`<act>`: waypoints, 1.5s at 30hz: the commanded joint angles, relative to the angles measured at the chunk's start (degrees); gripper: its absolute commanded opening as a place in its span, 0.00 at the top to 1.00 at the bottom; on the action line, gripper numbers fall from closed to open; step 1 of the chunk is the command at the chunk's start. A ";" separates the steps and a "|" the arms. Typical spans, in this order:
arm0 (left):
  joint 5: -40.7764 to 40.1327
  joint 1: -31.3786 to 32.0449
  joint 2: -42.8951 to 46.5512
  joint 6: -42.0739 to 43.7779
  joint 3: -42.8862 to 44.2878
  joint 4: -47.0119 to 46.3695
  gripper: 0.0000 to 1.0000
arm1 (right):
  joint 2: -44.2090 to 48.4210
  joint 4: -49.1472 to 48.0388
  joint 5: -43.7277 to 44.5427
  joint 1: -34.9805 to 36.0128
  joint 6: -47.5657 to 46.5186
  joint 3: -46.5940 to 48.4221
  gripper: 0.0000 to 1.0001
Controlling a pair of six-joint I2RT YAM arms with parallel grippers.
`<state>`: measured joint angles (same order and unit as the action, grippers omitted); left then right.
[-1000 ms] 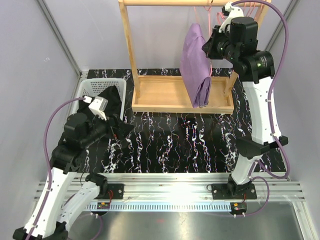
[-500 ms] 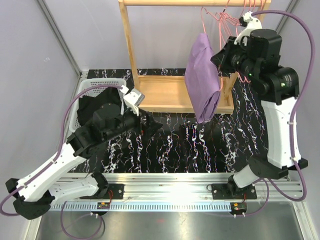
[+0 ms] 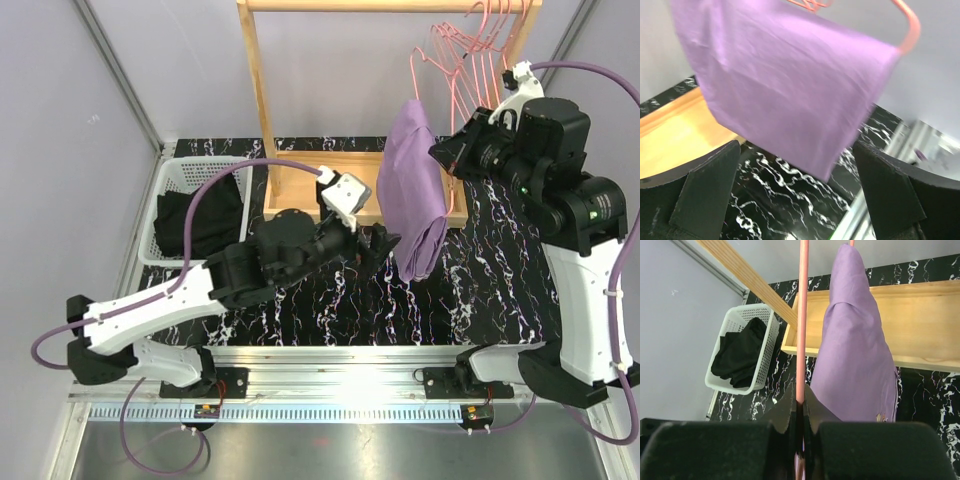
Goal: Remove the trousers from the hanger
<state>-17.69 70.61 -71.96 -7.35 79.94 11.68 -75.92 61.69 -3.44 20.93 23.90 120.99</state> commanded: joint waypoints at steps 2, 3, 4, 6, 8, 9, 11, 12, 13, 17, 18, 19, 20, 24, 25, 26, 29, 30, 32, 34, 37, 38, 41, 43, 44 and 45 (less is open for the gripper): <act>-7.27 1.02 -3.53 0.23 4.79 -5.35 0.01 | 4.11 -9.22 3.09 -0.10 4.05 0.21 1.00; -7.35 1.37 -4.06 0.15 4.70 -6.66 0.01 | 4.03 -9.13 3.00 -0.10 4.14 0.30 1.00; -8.14 1.81 -5.02 0.23 4.96 -7.02 0.01 | 4.11 -8.70 2.83 -0.10 4.48 0.47 1.00; -9.20 1.99 -6.08 0.15 5.57 -6.94 0.01 | 4.20 -8.61 2.57 -0.10 4.75 0.83 1.00; -9.12 1.99 -6.96 -0.03 5.75 -7.20 0.01 | 4.29 -8.25 2.83 -0.10 5.10 1.18 1.00; -8.68 2.08 -6.96 -0.20 5.58 -7.55 0.01 | 4.46 -8.25 3.18 -0.10 5.10 1.18 1.00; -7.27 2.34 -6.88 -0.29 4.88 -8.86 0.01 | 4.38 -8.08 5.28 -0.10 4.84 1.27 1.00; -6.75 2.51 -6.87 -0.29 4.61 -9.22 0.01 | 4.46 -7.90 5.90 -0.10 4.75 1.35 1.00; -6.31 2.86 -6.87 -0.20 4.35 -9.74 0.01 | 4.29 -7.73 6.16 -0.10 4.75 1.53 1.00; -6.21 3.66 -7.49 0.76 4.25 -10.98 0.01 | 3.76 -7.37 5.64 -0.10 4.84 2.15 1.00; -6.39 3.66 -8.01 0.76 4.43 -11.07 0.01 | 3.76 -7.46 5.29 -0.10 5.01 2.23 1.00; -6.39 3.66 -8.19 0.85 4.52 -11.07 0.01 | 3.67 -7.29 5.03 -0.01 5.28 2.58 1.00; -6.39 3.66 -8.63 1.11 4.87 -11.24 0.01 | 3.76 -7.29 4.76 -0.10 5.37 2.67 1.00; -8.05 3.66 -11.35 2.08 6.97 -11.42 0.01 | 3.76 -7.11 4.06 -0.10 5.63 2.85 1.00; -8.93 3.66 -12.40 2.26 7.85 -11.42 0.01 | 3.76 -7.20 3.97 -0.10 5.89 2.85 1.00; -9.29 3.66 -13.11 2.61 8.38 -11.42 0.01 | 3.67 -7.29 3.88 -0.10 5.98 2.76 1.00; -9.11 3.66 -14.34 2.78 10.06 -11.33 0.01 | 3.85 -7.46 4.15 -0.01 5.98 2.23 1.00; -10.16 3.66 -14.52 2.78 10.41 -11.42 0.01 | 3.85 -7.46 3.88 -0.01 5.90 2.23 1.00; -12.09 3.66 -15.48 3.31 11.20 -12.82 0.01 | 4.02 -7.46 3.71 -0.01 6.16 2.15 1.00; -13.24 3.66 -16.10 3.05 11.90 -12.65 0.02 | 4.46 -7.99 3.97 -0.01 6.51 1.19 1.00; -13.25 3.66 -16.89 2.70 12.52 -13.18 0.02 | 4.99 -8.25 5.20 0.08 6.25 0.30 1.00; -12.98 3.66 -17.15 2.17 13.04 -12.65 0.03 | 4.99 -8.25 5.72 0.08 6.07 0.13 1.00; -14.82 4.18 -17.77 2.17 13.57 -12.12 0.03 | 5.17 -7.90 7.39 0.08 5.63 0.12 1.00; -17.98 4.45 -18.39 2.26 13.84 -11.86 0.03 | 5.52 -7.90 8.10 0.08 5.54 0.21 1.00; -18.77 4.45 -18.65 2.26 14.19 -10.81 0.03 | 5.61 -7.90 8.54 0.08 5.63 0.21 1.00; -19.65 4.45 -19.00 2.52 14.89 -10.46 0.03 | 5.69 -7.90 8.89 0.08 5.63 0.13 1.00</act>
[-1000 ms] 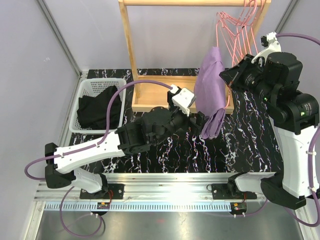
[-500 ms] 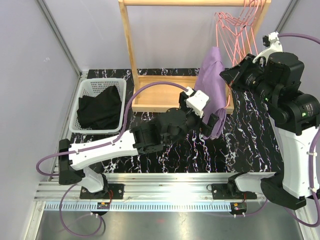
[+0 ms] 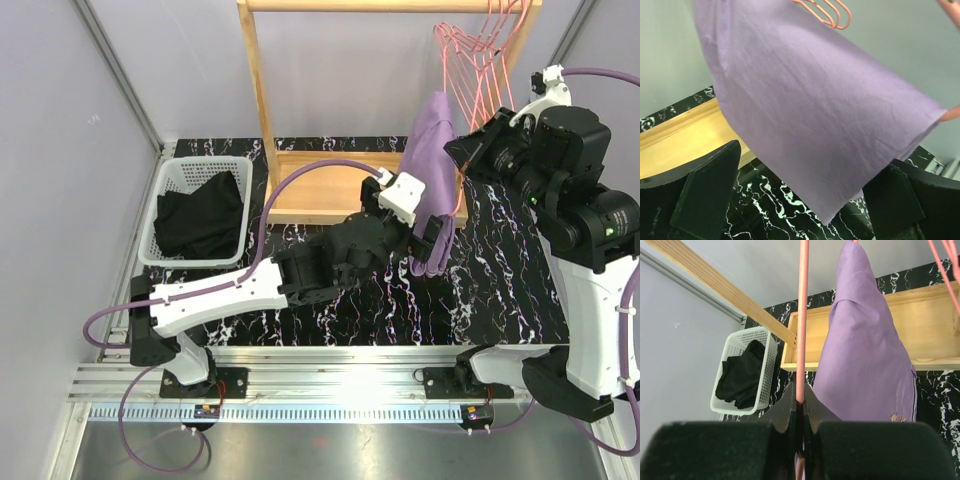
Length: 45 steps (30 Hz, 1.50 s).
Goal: Remove the trousers from the hanger
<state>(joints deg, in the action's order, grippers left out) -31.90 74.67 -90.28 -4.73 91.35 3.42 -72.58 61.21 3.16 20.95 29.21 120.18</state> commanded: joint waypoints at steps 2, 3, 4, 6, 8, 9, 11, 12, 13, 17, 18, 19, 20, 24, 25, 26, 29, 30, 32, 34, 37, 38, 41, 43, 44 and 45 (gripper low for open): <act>-8.70 0.47 -2.70 0.42 5.58 -0.53 0.03 | 2.35 -7.07 2.47 0.06 0.23 1.02 1.00; -9.05 0.47 -3.49 1.12 7.77 -0.09 0.03 | 2.09 -6.72 2.47 0.14 0.23 1.19 1.00; -8.71 0.56 -5.07 1.74 8.75 0.18 0.03 | 1.74 -6.46 2.29 0.06 0.14 1.11 1.00; -5.21 0.47 -5.96 3.15 10.50 -0.17 0.03 | 1.65 -6.45 1.51 0.06 0.23 0.76 1.00; -3.36 0.56 -7.01 3.50 11.39 -1.04 0.03 | 1.65 -6.72 1.41 0.14 0.32 -0.47 1.00; -1.60 0.56 -7.36 3.68 11.65 -1.40 0.04 | 1.65 -6.81 1.93 0.32 0.15 -0.82 1.00; -0.10 0.56 -7.98 4.12 11.92 -2.62 0.05 | 1.74 -6.98 2.03 0.32 0.06 -1.61 1.00; 0.17 0.47 -8.16 4.29 11.92 -3.15 0.10 | 1.82 -6.89 1.77 0.32 0.06 -1.70 1.00; -0.09 0.47 -8.59 4.38 12.18 -3.16 0.14 | 2.09 -6.89 1.59 0.32 0.06 -1.70 1.00; -0.36 0.12 -10.18 6.66 14.29 -2.63 0.40 | 2.61 -6.02 1.41 0.32 -0.29 -0.56 1.00; -0.36 0.03 -10.35 6.75 14.47 -2.46 0.45 | 2.70 -5.49 0.98 0.41 -0.47 -0.39 1.00; -0.53 -0.23 -10.27 6.75 14.56 -2.63 0.57 | 2.96 -5.31 0.80 0.41 -0.56 0.05 1.00; -0.53 -0.32 -10.09 6.67 14.47 -2.80 0.62 | 3.14 -5.14 0.71 0.32 -0.56 0.14 1.00; -0.36 -0.76 -8.43 6.93 13.42 -3.16 0.84 | 3.76 -4.52 1.76 0.32 -1.87 0.05 1.00; -0.09 -0.76 -7.55 7.10 13.15 -3.16 0.87 | 3.84 -4.35 2.02 0.32 -2.23 0.05 1.00; 0.26 -0.76 -7.02 7.02 12.98 -3.16 0.88 | 3.85 -4.17 2.29 0.41 -2.58 -0.12 1.00; 3.15 -0.76 -3.43 6.58 9.30 -4.72 0.87 | 3.85 -3.82 3.34 0.32 -4.16 -0.56 1.00; 4.81 -0.76 -2.19 6.75 6.85 -5.70 0.85 | 3.76 -3.56 3.52 0.41 -4.77 -0.47 1.00; 6.14 -0.76 0.97 7.28 4.20 -6.58 0.77 | 3.58 -3.12 3.43 0.32 -5.22 0.05 1.00; 7.11 -0.85 2.82 8.51 0.52 -8.51 0.66 | 3.41 -2.85 2.30 0.32 -5.31 1.11 1.00; 8.34 -1.72 4.85 8.43 -1.17 -8.44 0.60 | 2.71 -1.97 0.36 0.32 -4.60 2.77 1.00; 8.69 -1.99 4.94 8.25 -1.18 -8.08 0.59 | 2.53 -1.71 -0.08 0.32 -4.43 3.13 1.00; 8.88 -2.43 5.20 8.95 -1.18 -7.55 0.59 | 2.00 -1.53 -2.45 0.32 -3.38 3.66 1.00; 8.52 -2.52 4.68 8.86 -1.00 -7.64 0.56 | 1.82 -1.97 -2.89 0.32 -2.76 3.48 1.00; 8.78 -2.60 4.59 8.69 -0.83 -7.64 0.51 | 1.91 -2.49 -4.90 0.41 -2.23 3.13 1.00; 9.66 -2.69 4.06 8.51 -0.56 -7.64 0.47 | 2.09 -2.76 -5.18 0.32 -1.97 2.70 1.00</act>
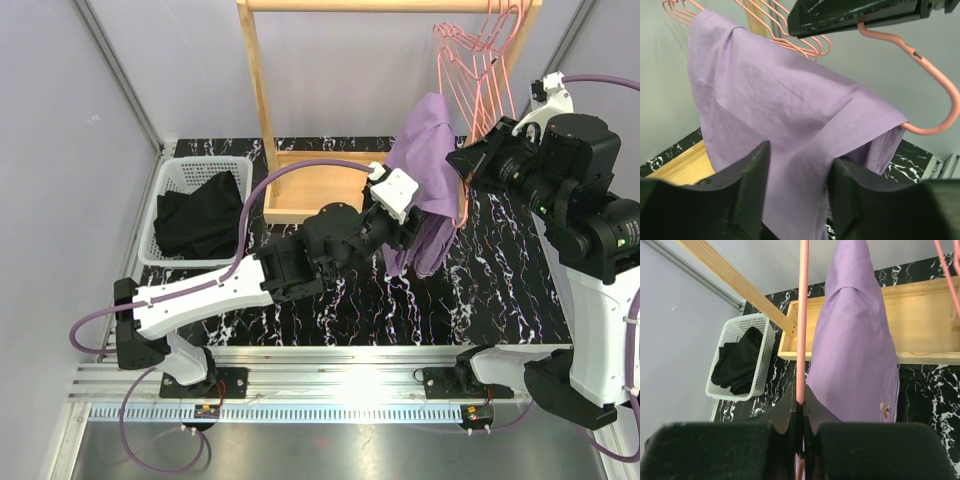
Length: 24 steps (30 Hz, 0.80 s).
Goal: Remove the trousers from the hanger
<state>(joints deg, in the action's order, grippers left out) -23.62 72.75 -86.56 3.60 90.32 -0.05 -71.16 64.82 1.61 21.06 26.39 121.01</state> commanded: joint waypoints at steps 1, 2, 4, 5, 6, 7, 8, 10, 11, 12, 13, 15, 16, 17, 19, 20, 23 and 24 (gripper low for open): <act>1.73 -0.77 0.17 -0.16 0.64 -4.16 0.42 | 0.67 -6.63 -3.80 0.21 1.03 1.77 1.00; 1.99 -0.77 -0.01 -0.25 0.82 -4.34 0.39 | 0.67 -6.72 -3.98 0.21 1.20 1.69 1.00; 2.17 -0.68 -0.71 -0.87 0.91 -5.13 0.33 | 0.58 -6.98 -4.42 0.30 1.82 1.60 1.00; 2.08 -0.77 -0.88 -0.96 0.82 -5.48 0.29 | 0.58 -7.25 -4.42 0.21 2.34 1.60 1.00; 1.74 -0.77 -1.23 -1.31 0.82 -6.27 0.28 | 0.58 -7.34 -4.33 0.30 2.52 1.42 1.00; 1.56 -0.77 -1.59 -1.48 0.82 -6.71 0.27 | 0.58 -7.34 -4.07 0.21 2.87 1.42 1.00; 0.95 -0.77 -1.85 -1.75 0.82 -7.06 0.26 | 0.75 -7.42 -3.37 0.21 3.40 1.51 1.00; 0.15 -0.77 -2.29 -2.19 1.08 -8.20 0.26 | 1.28 -7.60 -2.66 0.21 3.84 1.16 1.00; -0.46 -0.68 -2.64 -2.45 1.17 -8.64 0.25 | 1.37 -7.51 -2.31 0.21 4.45 1.07 1.00; -2.21 -0.68 -2.73 -2.89 1.08 -9.69 0.25 | 1.72 -7.69 -2.22 0.21 4.72 0.90 1.00; -2.66 -0.68 -2.99 -3.24 1.26 -10.14 0.25 | 1.81 -7.69 -2.22 0.21 4.98 0.81 1.00; -3.89 -0.68 -3.35 -3.33 1.35 -11.89 0.25 | 2.07 -7.86 -2.40 0.21 5.60 0.45 1.00; -3.81 -0.68 -3.52 -3.33 1.52 -12.33 0.25 | 2.07 -7.86 -2.40 0.30 5.77 0.37 1.00; -3.89 -0.68 -4.05 -3.33 1.70 -12.69 0.25 | 1.99 -7.78 -2.75 0.30 5.95 0.28 1.00; -4.24 -0.68 -4.58 -3.33 2.31 -13.22 0.25 | 1.90 -7.69 -2.92 0.21 5.86 0.28 1.00; -4.59 -0.68 -5.01 -3.24 3.10 -13.13 0.26 | 1.98 -7.86 -3.10 0.30 5.86 0.10 1.00; -4.68 -0.68 -6.25 -2.46 4.77 -12.87 0.31 | 2.42 -8.30 -4.06 0.30 6.13 -1.21 1.00; -4.68 -0.68 -6.60 -2.02 5.21 -13.04 0.34 | 2.42 -8.48 -4.50 0.21 6.21 -1.48 1.00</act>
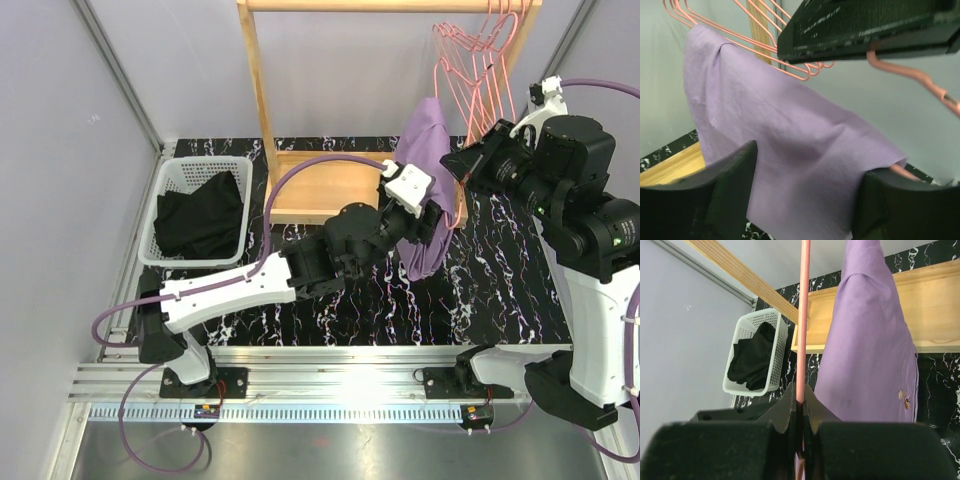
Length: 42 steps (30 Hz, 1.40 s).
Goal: Remove the trousers from the hanger
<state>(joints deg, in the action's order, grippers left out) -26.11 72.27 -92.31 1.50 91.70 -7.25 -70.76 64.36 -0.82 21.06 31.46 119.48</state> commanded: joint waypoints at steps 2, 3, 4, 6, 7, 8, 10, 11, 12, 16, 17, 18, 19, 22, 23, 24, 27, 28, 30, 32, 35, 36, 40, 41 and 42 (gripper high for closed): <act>-2.19 -0.20 -1.64 0.43 4.71 -5.94 0.53 | 2.12 -8.46 -2.34 0.30 1.14 -1.61 1.00; -2.19 -0.20 -1.82 0.35 5.41 -5.85 0.63 | 2.73 -8.72 -2.08 0.30 0.88 -2.40 1.00; -2.02 -0.20 -1.82 0.35 5.68 -5.85 0.70 | 3.17 -9.07 -1.65 0.39 0.79 -3.28 1.00; -1.75 -0.11 -1.38 0.00 5.94 -6.02 0.91 | 3.96 -9.69 0.02 0.30 -0.08 -5.04 1.00; -2.01 -0.02 -0.68 0.00 5.68 -6.11 1.00 | 4.05 -9.60 0.55 0.30 -0.70 -5.40 1.00; -2.28 0.06 -0.15 0.08 5.33 -6.37 1.00 | 4.23 -9.25 2.38 0.30 -1.66 -6.09 1.00; -2.72 0.15 0.99 0.26 4.20 -7.17 1.00 | 4.84 -9.25 3.36 0.39 -2.63 -7.41 1.00; -3.07 0.15 2.39 0.35 3.58 -7.95 1.00 | 5.54 -9.60 4.33 0.30 -3.33 -9.16 1.00; -3.33 0.15 3.18 0.35 3.14 -8.39 1.00 | 6.07 -9.95 4.86 0.39 -3.51 -10.40 1.00; -5.35 0.15 6.79 0.08 1.11 -10.07 1.00 | 8.27 -11.97 6.88 0.30 -4.57 -17.34 1.00; -6.31 0.24 8.19 0.00 0.59 -10.76 1.00 | 8.79 -13.02 7.06 0.39 -4.83 -20.48 1.00; -6.85 0.24 8.81 0.00 0.24 -11.29 1.00 | 9.67 -13.55 7.06 0.30 -5.01 -22.08 1.00; -7.37 0.24 9.51 0.08 -0.12 -11.82 1.00 | 10.11 -14.43 7.15 0.30 -4.83 -23.66 1.00; -8.70 0.24 11.89 -0.09 -0.91 -13.58 1.00 | 11.96 -16.18 6.19 0.30 -4.31 -29.03 1.00; -9.31 0.24 12.33 -0.18 -0.82 -14.11 1.00 | 12.57 -16.45 6.09 0.30 -4.22 -31.13 1.00; -9.57 0.24 13.12 -0.18 -0.82 -14.46 1.00 | 12.93 -16.72 6.09 0.39 -4.13 -32.11 1.00; -11.24 0.24 14.17 0.26 -0.12 -15.60 1.00 | 14.16 -17.42 6.09 0.30 -4.39 -35.19 1.00; -12.46 0.24 14.26 0.43 0.23 -15.61 1.00 | 14.60 -17.95 5.92 0.39 -4.91 -36.93 1.00; -13.88 0.24 14.44 1.93 1.54 -15.78 1.00 | 15.83 -18.48 5.66 0.30 -5.71 -38.79 1.00; -15.55 0.24 14.70 3.68 2.42 -16.22 1.00 | 17.23 -19.36 5.04 0.30 -6.94 -41.51 1.00; -17.66 0.15 15.06 6.49 4.18 -16.66 1.00 | 18.99 -20.23 4.16 0.39 -8.43 -44.68 1.00; -18.27 0.15 15.14 7.54 4.80 -17.01 1.00 | 19.43 -20.50 3.64 0.30 -9.22 -45.38 1.00; -21.79 -0.46 16.19 12.20 5.94 -18.59 1.00 | 21.62 -20.85 3.28 0.39 -10.63 -48.90 1.00; -21.88 -0.64 16.55 12.74 6.03 -18.68 1.00 | 21.80 -20.85 3.19 0.30 -10.89 -49.34 1.00; -22.05 -0.90 16.99 13.52 6.12 -18.77 1.00 | 22.07 -20.68 2.76 0.30 -11.33 -49.69 1.00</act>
<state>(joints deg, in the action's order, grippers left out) -44.10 72.27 -80.75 10.85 93.03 -14.31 -50.02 46.24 1.87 21.43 23.33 70.48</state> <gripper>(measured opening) 0.028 0.051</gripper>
